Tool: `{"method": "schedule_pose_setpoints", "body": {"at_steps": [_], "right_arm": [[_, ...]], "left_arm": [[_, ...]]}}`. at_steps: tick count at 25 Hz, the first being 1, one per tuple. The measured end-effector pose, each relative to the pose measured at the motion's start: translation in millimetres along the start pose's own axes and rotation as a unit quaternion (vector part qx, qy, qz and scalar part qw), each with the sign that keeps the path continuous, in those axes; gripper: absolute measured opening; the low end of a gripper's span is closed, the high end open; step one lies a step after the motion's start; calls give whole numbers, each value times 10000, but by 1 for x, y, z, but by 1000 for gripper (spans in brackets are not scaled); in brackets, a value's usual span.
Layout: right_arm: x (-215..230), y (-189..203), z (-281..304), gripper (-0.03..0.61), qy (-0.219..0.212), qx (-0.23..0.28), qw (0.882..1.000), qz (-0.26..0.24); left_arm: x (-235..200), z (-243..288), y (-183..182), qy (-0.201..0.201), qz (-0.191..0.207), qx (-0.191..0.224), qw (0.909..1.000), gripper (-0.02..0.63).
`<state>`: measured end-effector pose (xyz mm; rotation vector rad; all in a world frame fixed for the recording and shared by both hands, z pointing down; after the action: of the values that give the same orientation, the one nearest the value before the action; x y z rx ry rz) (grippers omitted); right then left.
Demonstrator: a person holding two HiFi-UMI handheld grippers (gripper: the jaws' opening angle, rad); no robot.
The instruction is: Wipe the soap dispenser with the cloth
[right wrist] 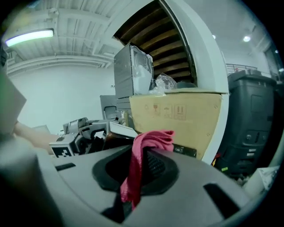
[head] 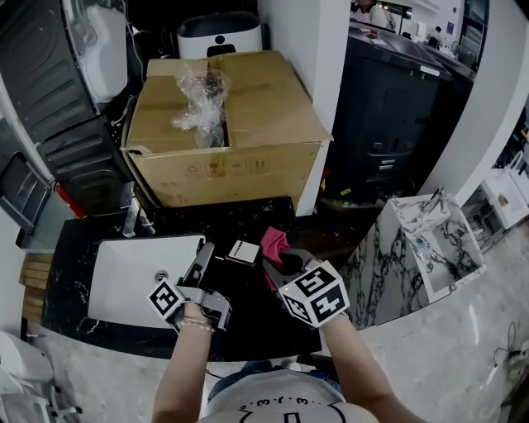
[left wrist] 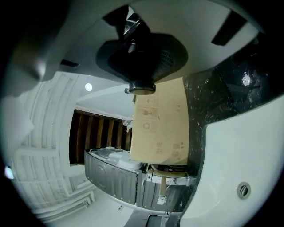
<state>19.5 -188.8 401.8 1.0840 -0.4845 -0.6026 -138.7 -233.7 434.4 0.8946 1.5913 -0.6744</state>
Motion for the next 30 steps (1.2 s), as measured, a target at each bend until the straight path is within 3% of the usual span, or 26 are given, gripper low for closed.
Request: {"method": "schedule_pose_setpoints", "body": {"at_steps": [10, 14, 17, 22, 27, 30], "right_arm": [[-45, -21, -17, 51, -932, 491, 9939, -337], [-25, -12, -25, 49, -761, 640, 9950, 17], [-7, 5, -20, 49, -492, 400, 9979, 131], [-17, 10, 0, 49, -666, 126, 9968, -418], [-27, 12, 5, 49, -731, -260, 9912, -1069], [-38, 7, -1, 49, -923, -140, 9887, -1171]], "left_arm": [[2, -2, -15, 20, -113, 320, 9994, 104], [10, -6, -16, 175, -225, 350, 9990, 106], [18, -7, -19, 376, -384, 372, 9979, 106], [23, -1, -12, 411, -470, 214, 9978, 106], [21, 0, -9, 159, -217, 114, 9996, 106], [21, -1, -10, 69, -41, 137, 9999, 104]]}}
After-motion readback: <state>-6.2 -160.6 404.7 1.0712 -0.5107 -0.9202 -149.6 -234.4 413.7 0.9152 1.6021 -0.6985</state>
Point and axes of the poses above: the fingertips, and each gripper's own axes: z forward along the fingers, x to its right, y out of its underside, the point moved 4 cm from there along -z, backward along the fingers, and after that the axes turned 4 degrees about -y, right-handed, at the moved point
